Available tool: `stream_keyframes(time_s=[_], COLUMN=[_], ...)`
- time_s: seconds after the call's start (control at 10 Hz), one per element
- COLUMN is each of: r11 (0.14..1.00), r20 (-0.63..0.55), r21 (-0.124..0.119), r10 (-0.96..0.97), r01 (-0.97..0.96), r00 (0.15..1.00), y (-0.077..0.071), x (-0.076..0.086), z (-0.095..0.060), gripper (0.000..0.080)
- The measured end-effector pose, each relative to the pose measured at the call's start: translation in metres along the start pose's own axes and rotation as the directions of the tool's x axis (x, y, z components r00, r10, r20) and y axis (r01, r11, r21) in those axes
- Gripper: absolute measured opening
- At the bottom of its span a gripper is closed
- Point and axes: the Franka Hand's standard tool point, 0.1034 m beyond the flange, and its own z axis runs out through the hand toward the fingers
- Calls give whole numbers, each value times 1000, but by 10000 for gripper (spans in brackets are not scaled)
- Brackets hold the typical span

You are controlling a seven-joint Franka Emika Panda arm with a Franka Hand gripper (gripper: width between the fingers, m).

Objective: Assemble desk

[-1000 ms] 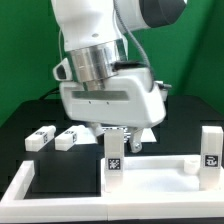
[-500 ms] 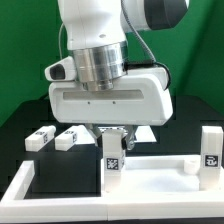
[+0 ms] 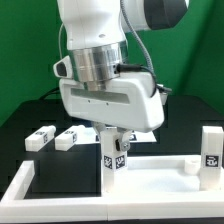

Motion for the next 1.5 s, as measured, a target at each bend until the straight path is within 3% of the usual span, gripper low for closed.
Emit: stream_keyframes(time_s=[0.2,0.4,0.9,1.0,1.1,1.4,1.5], r11=[942,810,778,781,795,813,824], r20=[24,70,44,44,50,75,75], r21=[14,30,30,30,22,46,46], r10=[334,583,626,623,604,576,560], r01=[-334,-586,-628,-624,-606,-580,-564], r00=[942,809,778,781,795,814,825], y=[-3,-5,-4,-5,-14,-36,-35], x=[-3,-2,-3,-4,-16,-59,-60], z=[0,1,1,1,-7,-31,-29], gripper=[290,290,290,472,587,646,646])
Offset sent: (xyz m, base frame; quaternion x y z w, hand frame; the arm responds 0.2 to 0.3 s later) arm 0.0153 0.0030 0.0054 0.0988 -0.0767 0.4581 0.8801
